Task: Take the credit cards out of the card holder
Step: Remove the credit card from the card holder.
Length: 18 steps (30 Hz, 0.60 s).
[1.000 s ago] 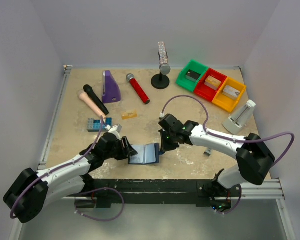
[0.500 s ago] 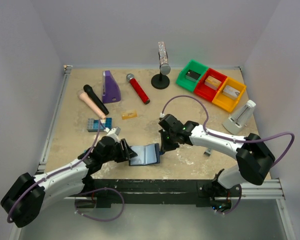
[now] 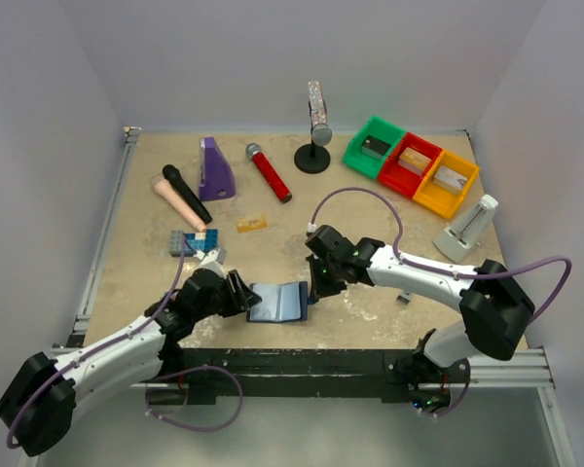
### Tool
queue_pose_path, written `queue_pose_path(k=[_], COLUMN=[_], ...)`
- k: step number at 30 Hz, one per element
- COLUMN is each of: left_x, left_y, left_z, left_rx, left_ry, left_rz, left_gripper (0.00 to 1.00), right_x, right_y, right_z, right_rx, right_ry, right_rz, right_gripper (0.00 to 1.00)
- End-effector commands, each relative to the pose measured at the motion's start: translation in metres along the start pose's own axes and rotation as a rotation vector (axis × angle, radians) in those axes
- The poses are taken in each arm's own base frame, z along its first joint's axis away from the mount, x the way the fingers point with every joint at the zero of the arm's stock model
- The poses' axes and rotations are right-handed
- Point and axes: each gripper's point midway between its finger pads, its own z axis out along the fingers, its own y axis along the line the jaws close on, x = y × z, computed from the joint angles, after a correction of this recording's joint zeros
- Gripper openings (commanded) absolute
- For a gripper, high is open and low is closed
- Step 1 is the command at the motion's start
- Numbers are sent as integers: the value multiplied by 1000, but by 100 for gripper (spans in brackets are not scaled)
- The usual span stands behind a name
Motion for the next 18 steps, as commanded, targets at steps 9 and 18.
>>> queue_pose_path(k=[9, 18], left_x=[7, 3], left_y=[-14, -16], left_z=[4, 0], left_rx=[73, 80], left_ry=[19, -6], left_rz=[-2, 5], left_gripper=[49, 49], right_x=[-2, -1], right_y=[6, 5], right_z=[4, 5], right_rx=[-13, -11], right_ry=[-13, -10], right_rz=[2, 4], right_gripper=[0, 0])
